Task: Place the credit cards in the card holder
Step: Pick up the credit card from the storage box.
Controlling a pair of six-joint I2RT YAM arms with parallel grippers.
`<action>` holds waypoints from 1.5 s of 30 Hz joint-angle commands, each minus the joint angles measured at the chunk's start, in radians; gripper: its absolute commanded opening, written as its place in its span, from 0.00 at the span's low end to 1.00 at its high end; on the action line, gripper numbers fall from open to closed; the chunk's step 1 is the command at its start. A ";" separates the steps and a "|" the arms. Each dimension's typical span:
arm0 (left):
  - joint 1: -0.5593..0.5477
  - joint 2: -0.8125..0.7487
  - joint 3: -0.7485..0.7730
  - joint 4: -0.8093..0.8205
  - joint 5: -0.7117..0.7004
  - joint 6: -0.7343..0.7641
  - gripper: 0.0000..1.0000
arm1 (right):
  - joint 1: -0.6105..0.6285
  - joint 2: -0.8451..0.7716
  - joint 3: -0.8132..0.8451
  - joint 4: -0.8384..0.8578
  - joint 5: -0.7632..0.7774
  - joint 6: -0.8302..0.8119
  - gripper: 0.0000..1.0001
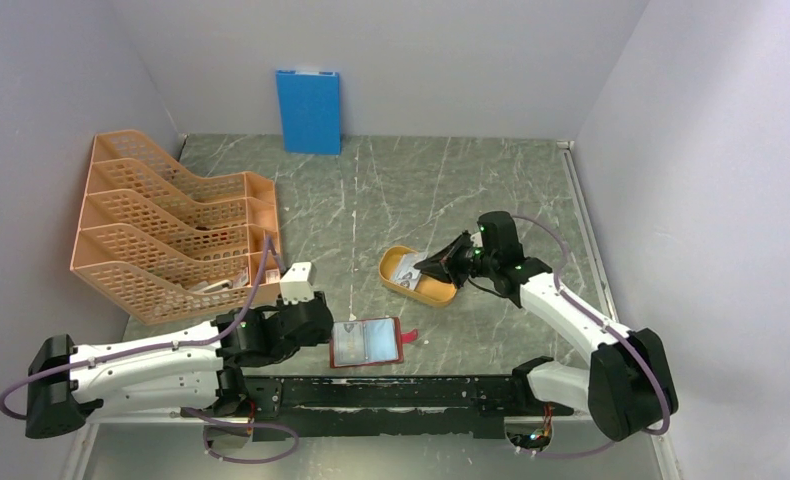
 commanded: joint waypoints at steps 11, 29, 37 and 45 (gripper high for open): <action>-0.003 -0.018 0.062 0.023 -0.021 0.009 0.49 | -0.031 -0.048 -0.004 0.031 -0.271 0.041 0.00; -0.004 -0.058 -0.010 0.103 0.062 0.050 0.50 | 0.076 -0.037 0.178 -0.218 -0.118 -0.513 0.00; -0.007 0.091 -0.017 0.310 0.254 0.166 0.50 | 0.279 -0.221 0.027 -0.352 0.179 -0.616 0.00; -0.015 0.266 0.048 0.392 0.296 0.180 0.50 | 0.332 -0.215 -0.130 -0.222 0.130 -0.502 0.00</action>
